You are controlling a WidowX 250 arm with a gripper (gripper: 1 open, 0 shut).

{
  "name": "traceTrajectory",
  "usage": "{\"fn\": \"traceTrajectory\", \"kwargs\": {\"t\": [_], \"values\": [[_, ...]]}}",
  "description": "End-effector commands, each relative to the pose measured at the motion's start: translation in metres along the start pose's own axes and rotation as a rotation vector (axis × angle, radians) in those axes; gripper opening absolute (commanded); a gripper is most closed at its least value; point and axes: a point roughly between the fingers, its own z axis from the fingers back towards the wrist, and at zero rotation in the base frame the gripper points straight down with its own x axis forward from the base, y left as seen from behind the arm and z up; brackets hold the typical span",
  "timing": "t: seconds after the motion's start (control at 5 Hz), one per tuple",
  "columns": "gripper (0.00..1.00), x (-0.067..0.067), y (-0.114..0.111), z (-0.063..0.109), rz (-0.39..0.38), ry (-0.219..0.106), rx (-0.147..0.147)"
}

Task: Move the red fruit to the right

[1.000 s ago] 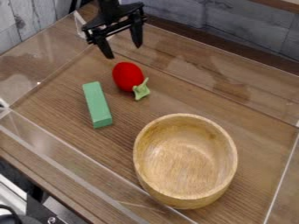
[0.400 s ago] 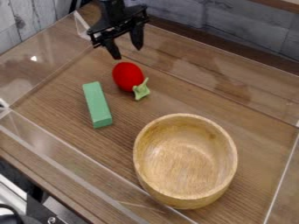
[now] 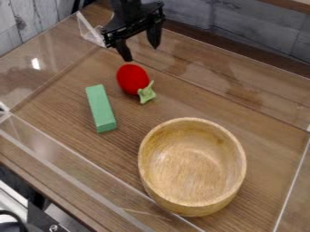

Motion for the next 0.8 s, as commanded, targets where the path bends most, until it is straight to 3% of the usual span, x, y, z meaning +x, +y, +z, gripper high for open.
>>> {"fn": "traceTrajectory", "kwargs": {"t": [0.0,0.4,0.6], "values": [[1.0,0.015,-0.002,0.018,-0.056,-0.061,-0.026],[1.0,0.02,0.006,-0.017,-0.193,-0.057,0.019],[1.0,0.028,0.01,-0.026,-0.231,-0.052,0.037]]}}
